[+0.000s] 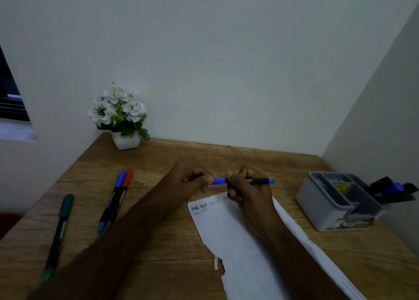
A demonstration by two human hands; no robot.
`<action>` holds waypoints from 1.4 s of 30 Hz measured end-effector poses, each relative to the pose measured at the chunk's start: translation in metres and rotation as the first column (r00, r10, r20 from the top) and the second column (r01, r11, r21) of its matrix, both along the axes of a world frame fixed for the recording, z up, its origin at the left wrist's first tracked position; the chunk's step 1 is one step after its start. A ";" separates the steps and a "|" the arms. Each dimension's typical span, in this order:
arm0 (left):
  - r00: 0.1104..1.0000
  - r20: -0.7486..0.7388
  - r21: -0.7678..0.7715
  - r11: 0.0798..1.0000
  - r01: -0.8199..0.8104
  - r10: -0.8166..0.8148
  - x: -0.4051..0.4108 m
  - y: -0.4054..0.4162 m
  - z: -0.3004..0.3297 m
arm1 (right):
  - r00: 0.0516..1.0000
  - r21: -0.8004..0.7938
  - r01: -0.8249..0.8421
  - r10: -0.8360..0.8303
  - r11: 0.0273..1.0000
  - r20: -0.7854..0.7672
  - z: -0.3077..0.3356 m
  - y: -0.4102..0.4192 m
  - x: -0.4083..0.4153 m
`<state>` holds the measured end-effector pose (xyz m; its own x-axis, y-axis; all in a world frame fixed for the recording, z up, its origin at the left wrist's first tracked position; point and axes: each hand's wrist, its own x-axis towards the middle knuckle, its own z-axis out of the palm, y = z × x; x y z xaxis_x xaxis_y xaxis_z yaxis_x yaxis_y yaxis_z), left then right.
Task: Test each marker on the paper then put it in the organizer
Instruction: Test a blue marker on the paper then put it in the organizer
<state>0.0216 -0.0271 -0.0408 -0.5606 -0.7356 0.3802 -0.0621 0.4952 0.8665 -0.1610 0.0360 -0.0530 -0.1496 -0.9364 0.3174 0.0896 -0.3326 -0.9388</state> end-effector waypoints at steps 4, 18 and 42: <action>1.000 -0.019 -0.004 1.000 0.003 -0.003 0.001 0.000 0.000 | 0.999 -0.011 -0.038 0.038 0.999 0.025 -0.001 -0.002 0.002; 0.940 -0.280 0.411 0.909 -0.066 0.194 0.000 -0.002 -0.004 | 0.996 0.003 0.064 -0.064 0.998 0.057 0.004 0.001 -0.002; 0.983 -0.178 -0.116 0.991 -0.073 0.052 -0.181 0.033 0.098 | 0.576 -0.211 0.504 -0.508 0.837 -0.640 -0.003 0.130 -0.134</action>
<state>-0.1599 0.0064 0.0572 -0.4321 -0.7097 0.5564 0.0500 0.5972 0.8005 -0.2947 0.1659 -0.0557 -0.3543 -0.7720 0.5277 -0.7200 -0.1349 -0.6807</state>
